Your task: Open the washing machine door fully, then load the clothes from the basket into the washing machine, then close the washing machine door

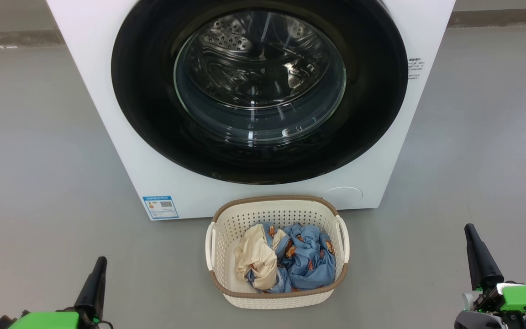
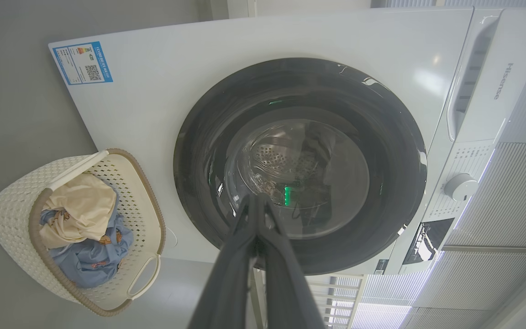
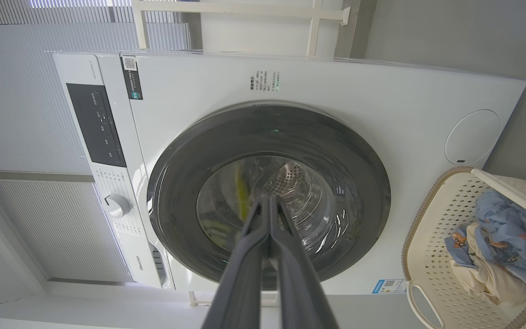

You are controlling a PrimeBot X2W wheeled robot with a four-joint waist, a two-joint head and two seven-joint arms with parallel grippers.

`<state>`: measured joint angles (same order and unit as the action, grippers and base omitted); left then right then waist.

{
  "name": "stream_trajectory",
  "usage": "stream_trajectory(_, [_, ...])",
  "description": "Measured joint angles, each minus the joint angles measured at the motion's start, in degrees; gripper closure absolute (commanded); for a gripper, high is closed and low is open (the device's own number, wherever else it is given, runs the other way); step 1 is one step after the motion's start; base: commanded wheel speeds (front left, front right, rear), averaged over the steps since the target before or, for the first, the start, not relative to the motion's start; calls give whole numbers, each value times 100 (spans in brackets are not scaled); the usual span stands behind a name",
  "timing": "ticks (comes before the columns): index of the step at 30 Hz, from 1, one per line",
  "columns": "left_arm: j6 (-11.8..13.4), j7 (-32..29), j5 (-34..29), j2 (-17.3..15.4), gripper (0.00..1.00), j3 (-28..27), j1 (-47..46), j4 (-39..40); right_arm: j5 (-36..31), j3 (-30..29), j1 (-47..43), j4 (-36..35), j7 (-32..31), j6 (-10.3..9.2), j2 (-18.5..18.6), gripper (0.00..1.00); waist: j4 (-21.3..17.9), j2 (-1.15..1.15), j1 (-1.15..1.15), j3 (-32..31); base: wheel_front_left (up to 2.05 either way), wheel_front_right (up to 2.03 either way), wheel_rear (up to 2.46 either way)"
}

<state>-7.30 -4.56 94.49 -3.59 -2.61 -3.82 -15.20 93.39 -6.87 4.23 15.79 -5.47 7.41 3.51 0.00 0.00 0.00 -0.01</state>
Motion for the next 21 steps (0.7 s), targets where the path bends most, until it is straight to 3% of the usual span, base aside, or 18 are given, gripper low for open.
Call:
stream_trajectory(9, [0, 1, -4, 5, 100, 2, 8, -19, 1, 0, -10, 22, 1, 0, -4, 100, 0, 0, 0, 0, 0, 0, 0])
stream_trajectory(10, [0, 2, 1, 27, 0, 10, 42, -66, 1, -1, -43, 85, 1, 0, -12, 0, 0, 0, 0, 0, 0, 0, 0])
stream_trajectory(21, [7, 62, -2, 202, 0, 75, 359, -342, 0, 18, -297, 434, 59, 0, -118, 0, 5, 0, 1, -2, 0, 0, 0])
